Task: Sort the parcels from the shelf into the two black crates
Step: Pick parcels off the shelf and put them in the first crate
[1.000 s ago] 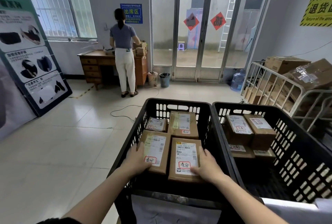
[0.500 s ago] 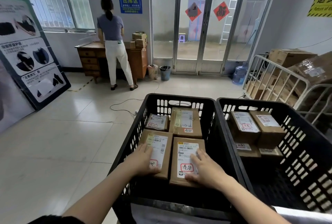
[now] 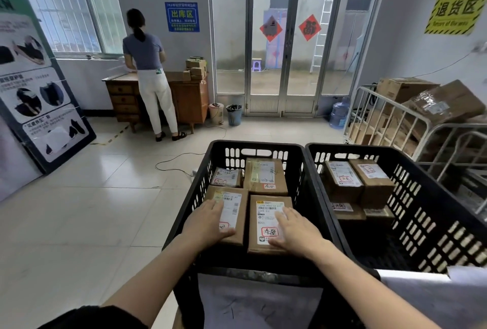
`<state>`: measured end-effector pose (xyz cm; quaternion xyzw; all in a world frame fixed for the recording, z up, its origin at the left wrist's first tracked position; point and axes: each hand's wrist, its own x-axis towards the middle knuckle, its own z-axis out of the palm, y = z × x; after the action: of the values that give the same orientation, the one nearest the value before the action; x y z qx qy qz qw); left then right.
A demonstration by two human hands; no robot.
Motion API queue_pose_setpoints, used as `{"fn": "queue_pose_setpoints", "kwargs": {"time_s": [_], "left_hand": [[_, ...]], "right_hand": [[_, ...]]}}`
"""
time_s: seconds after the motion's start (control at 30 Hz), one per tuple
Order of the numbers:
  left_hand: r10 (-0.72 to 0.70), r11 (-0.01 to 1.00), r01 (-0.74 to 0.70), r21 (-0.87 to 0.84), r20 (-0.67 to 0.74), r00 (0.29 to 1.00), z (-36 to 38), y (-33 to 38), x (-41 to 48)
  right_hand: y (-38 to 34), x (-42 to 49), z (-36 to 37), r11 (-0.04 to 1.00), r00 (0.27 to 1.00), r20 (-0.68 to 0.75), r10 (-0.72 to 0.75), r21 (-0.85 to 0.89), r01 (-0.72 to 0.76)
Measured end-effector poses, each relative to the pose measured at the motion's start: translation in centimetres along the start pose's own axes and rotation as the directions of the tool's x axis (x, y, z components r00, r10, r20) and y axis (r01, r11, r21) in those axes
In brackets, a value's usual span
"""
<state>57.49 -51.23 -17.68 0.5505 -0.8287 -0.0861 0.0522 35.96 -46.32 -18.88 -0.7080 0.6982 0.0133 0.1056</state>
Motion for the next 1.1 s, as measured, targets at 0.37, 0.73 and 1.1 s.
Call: {"fn": "queue_pose_setpoints", "kwargs": {"time_s": [0.37, 0.73, 1.1], "left_hand": [[0.084, 0.994, -0.088, -0.062, -0.061, 0.995, -2.5, 0.8, -4.9], [0.206, 0.972, -0.217, -0.092, -0.117, 0.972, -3.2, 1.9, -12.0], [0.352, 0.92, -0.36, -0.157, -0.074, 0.933, -0.7, 4.8, -19.9]], "right_hand": [[-1.5, -6.3, -1.7, 0.994, 0.985, -0.173, -0.008, 0.106, 0.026], [-4.8, -16.0, -1.6, 0.979, 0.962, -0.238, 0.132, 0.183, -0.089], [-7.0, -27.2, 2.1, 0.933, 0.915, -0.252, 0.315, 0.261, -0.249]]}}
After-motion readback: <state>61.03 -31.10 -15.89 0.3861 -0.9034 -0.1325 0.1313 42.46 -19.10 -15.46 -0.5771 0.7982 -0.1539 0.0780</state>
